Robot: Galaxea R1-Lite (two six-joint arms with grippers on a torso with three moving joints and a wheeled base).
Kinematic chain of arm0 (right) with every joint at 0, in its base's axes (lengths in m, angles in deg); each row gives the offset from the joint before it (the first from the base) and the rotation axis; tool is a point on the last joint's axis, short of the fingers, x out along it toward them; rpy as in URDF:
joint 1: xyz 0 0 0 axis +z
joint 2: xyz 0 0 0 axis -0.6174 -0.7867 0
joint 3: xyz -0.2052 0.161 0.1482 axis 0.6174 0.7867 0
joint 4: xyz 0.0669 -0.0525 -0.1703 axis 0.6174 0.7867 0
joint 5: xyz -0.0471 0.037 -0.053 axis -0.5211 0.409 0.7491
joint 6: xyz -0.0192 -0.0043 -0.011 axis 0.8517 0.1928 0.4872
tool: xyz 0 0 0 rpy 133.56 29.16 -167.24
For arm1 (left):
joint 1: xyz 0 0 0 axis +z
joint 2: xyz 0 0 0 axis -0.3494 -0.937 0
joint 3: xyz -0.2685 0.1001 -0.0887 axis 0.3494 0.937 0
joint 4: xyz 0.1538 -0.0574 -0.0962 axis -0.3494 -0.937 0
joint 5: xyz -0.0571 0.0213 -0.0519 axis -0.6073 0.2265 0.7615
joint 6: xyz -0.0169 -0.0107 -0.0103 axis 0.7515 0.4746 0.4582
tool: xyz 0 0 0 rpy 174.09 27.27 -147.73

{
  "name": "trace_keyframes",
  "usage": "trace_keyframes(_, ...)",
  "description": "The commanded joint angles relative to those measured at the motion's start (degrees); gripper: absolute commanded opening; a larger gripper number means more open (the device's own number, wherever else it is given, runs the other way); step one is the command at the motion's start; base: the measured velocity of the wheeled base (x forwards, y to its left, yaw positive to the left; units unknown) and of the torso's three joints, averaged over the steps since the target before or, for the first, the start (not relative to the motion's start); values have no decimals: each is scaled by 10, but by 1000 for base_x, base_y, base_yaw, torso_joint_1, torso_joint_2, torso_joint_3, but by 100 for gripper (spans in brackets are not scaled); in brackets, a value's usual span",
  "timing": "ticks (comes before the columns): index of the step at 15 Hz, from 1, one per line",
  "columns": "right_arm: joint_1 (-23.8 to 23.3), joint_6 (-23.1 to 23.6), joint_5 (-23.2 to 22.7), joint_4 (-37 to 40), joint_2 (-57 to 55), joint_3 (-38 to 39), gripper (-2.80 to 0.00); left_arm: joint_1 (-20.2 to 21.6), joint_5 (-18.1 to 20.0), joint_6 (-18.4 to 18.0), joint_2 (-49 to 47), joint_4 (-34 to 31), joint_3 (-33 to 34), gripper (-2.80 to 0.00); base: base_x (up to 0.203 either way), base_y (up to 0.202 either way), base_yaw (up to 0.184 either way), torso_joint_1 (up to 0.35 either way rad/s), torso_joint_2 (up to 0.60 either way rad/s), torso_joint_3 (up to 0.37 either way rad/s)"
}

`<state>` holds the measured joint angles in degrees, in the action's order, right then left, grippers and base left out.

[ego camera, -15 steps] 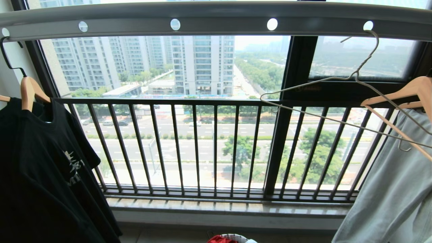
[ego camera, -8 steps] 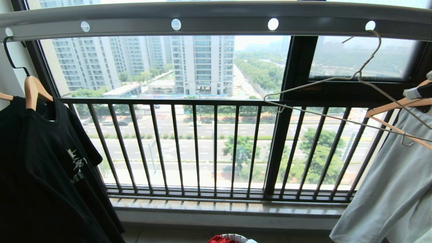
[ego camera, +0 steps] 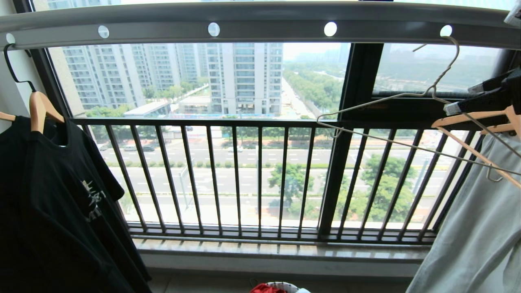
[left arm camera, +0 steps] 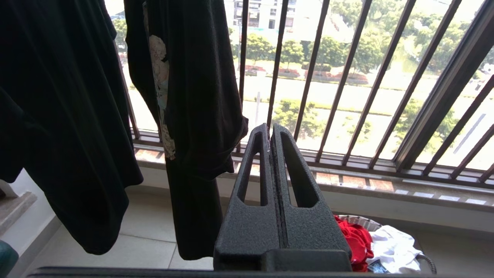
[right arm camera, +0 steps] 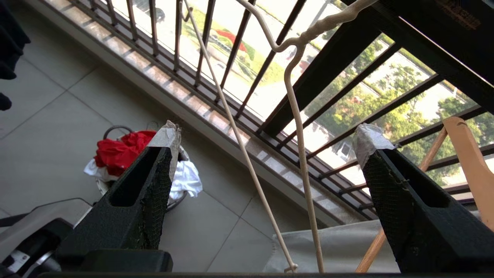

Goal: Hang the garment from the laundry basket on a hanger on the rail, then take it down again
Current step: Pick up the clothes rack on the clothesline

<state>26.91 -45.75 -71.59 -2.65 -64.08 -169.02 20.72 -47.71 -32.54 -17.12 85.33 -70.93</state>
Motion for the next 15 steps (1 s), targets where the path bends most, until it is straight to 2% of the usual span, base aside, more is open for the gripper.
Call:
trace_keyframes(1, -10, 8, -5, -3, -24, 1, 0, 0, 0, 1, -1, 0, 0, -280, 0, 0, 0, 0, 0, 0)
trace_keyframes(15, -16, 25, -10, 0, -55, 42, 0, 0, 0, 1, -1, 0, 0, -280, 0, 0, 0, 0, 0, 0)
